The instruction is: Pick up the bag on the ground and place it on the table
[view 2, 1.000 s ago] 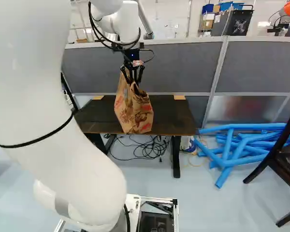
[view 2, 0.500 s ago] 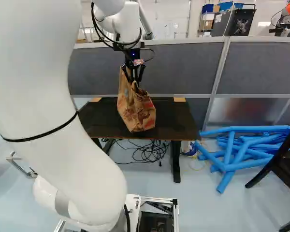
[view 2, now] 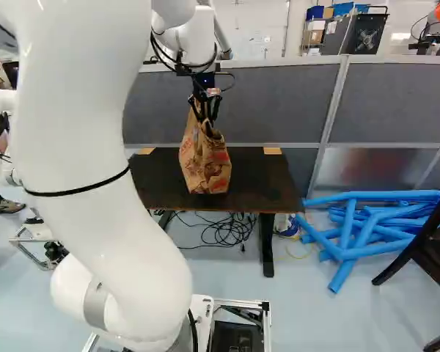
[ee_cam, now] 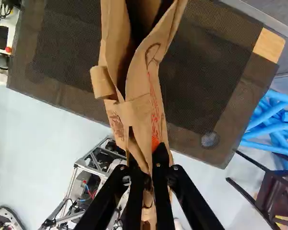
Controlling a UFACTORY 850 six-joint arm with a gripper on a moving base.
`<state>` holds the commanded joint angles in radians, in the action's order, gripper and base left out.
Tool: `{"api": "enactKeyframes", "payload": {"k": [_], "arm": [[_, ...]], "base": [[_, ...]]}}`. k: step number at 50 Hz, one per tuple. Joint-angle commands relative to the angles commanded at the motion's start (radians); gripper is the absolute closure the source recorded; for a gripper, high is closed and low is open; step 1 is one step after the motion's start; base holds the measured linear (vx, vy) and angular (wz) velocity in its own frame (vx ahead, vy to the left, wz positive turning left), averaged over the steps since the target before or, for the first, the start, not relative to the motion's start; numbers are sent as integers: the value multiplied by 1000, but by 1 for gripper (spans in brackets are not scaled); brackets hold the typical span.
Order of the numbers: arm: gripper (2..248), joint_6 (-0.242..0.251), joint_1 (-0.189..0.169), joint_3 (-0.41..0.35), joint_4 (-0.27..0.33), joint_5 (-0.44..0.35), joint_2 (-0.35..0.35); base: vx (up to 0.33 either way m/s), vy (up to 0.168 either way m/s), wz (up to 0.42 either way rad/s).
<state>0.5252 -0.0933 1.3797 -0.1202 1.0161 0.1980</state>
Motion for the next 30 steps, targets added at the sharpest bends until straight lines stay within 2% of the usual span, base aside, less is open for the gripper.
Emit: {"api": "enactKeyframes", "payload": {"k": [30], "arm": [[223, 0, 8, 137, 48, -39, 185]], "base": [[0, 0, 0]]}}
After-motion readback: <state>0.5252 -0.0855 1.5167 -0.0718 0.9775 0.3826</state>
